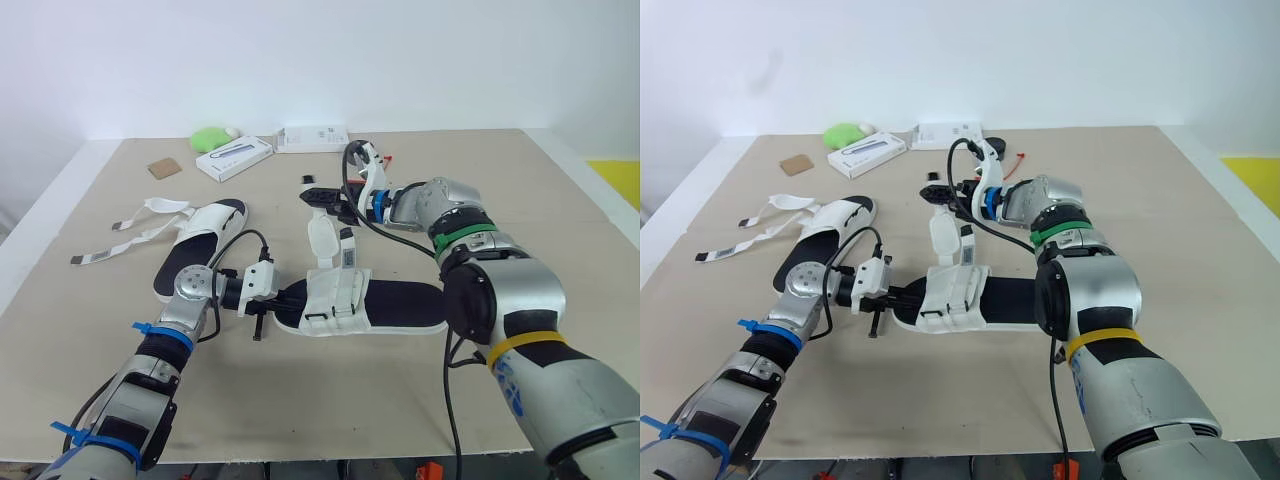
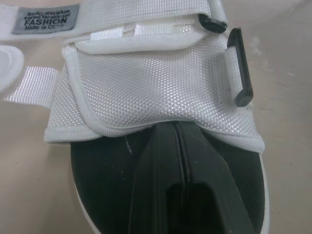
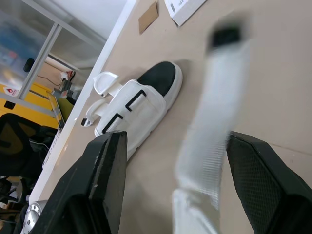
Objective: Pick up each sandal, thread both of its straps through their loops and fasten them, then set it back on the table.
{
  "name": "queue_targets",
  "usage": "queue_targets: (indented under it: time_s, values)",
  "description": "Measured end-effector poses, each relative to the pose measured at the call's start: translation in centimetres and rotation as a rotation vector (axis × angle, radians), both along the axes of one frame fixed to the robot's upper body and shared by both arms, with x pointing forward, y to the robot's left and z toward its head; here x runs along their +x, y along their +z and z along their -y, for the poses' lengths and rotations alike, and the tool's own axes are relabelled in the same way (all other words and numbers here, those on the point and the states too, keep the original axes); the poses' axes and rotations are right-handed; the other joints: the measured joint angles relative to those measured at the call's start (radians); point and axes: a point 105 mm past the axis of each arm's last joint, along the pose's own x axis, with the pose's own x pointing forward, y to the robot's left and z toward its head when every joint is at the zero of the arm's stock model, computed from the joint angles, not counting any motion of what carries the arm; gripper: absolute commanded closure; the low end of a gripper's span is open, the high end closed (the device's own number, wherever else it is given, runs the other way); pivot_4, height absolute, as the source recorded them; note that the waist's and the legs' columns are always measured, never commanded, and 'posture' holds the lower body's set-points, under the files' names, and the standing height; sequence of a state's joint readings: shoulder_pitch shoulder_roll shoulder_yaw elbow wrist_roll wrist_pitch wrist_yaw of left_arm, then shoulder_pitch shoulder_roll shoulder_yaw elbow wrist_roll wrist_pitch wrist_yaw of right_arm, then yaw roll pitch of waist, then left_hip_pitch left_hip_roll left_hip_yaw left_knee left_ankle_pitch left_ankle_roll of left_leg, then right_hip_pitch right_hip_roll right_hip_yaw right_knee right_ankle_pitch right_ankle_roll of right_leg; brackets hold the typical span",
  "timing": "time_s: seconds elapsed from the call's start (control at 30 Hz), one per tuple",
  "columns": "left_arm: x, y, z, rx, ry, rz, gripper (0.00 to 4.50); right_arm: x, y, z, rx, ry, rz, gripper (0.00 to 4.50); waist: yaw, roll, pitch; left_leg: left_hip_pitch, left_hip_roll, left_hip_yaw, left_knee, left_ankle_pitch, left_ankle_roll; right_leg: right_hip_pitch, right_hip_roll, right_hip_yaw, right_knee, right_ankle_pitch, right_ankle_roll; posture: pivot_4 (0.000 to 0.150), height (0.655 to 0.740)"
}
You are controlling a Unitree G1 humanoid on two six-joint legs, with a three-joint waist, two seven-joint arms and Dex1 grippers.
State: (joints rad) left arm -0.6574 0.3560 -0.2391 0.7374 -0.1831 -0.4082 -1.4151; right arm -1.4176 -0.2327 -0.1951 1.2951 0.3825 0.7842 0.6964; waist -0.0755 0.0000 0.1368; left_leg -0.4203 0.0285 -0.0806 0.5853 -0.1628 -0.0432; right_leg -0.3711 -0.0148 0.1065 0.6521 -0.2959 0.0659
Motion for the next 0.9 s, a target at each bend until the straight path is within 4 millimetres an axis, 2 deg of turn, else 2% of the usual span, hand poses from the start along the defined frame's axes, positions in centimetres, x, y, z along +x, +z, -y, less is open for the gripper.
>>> queue_targets:
  time_s: [0.4, 0.5, 0.67, 0.73, 0.9]
  values:
    - [0.0, 0.0, 0.1, -0.004, 0.006, -0.001, 4.50, -0.1, -0.5, 0.5, -0.059, 0.020, 0.011, 1.11, 0.000, 0.000, 0.000, 0.000, 0.000, 0.000, 0.000, 0.000, 0.000, 0.001, 0.000, 0.000, 0.000, 0.000, 0.000, 0.150, 0.7400]
    - [0.0, -0.1, 0.1, -0.007, 0.006, -0.001, 4.50, 0.0, -0.4, 1.1, -0.071, 0.005, 0.015, 1.11, 0.001, 0.000, 0.000, 0.000, -0.001, 0.000, 0.000, 0.000, 0.000, 0.000, 0.000, 0.000, 0.000, 0.000, 0.000, 0.150, 0.7400]
    - [0.0, -0.1, 0.1, -0.007, 0.007, -0.002, 4.50, 0.3, -0.1, 3.4, -0.104, -0.024, 0.026, 1.11, 0.001, 0.000, 0.000, 0.001, -0.001, 0.000, 0.000, 0.000, 0.000, 0.001, 0.000, 0.001, 0.000, 0.000, 0.000, 0.150, 0.7400]
    - [0.0, -0.1, 0.1, -0.006, 0.009, -0.003, 4.50, 0.1, -0.5, 3.4, -0.125, -0.006, 0.015, 1.11, 0.001, 0.001, -0.001, 0.002, -0.001, 0.000, 0.000, 0.000, 0.000, 0.001, 0.000, 0.001, 0.000, 0.000, 0.000, 0.150, 0.7400]
    - [0.0, -0.1, 0.1, -0.008, 0.011, -0.003, 4.50, -1.1, -3.1, 2.1, -0.160, 0.077, -0.053, 1.11, 0.001, 0.001, -0.001, 0.002, -0.001, 0.000, 0.000, 0.000, 0.000, 0.002, 0.000, 0.001, 0.000, 0.002, 0.004, 0.150, 0.7400]
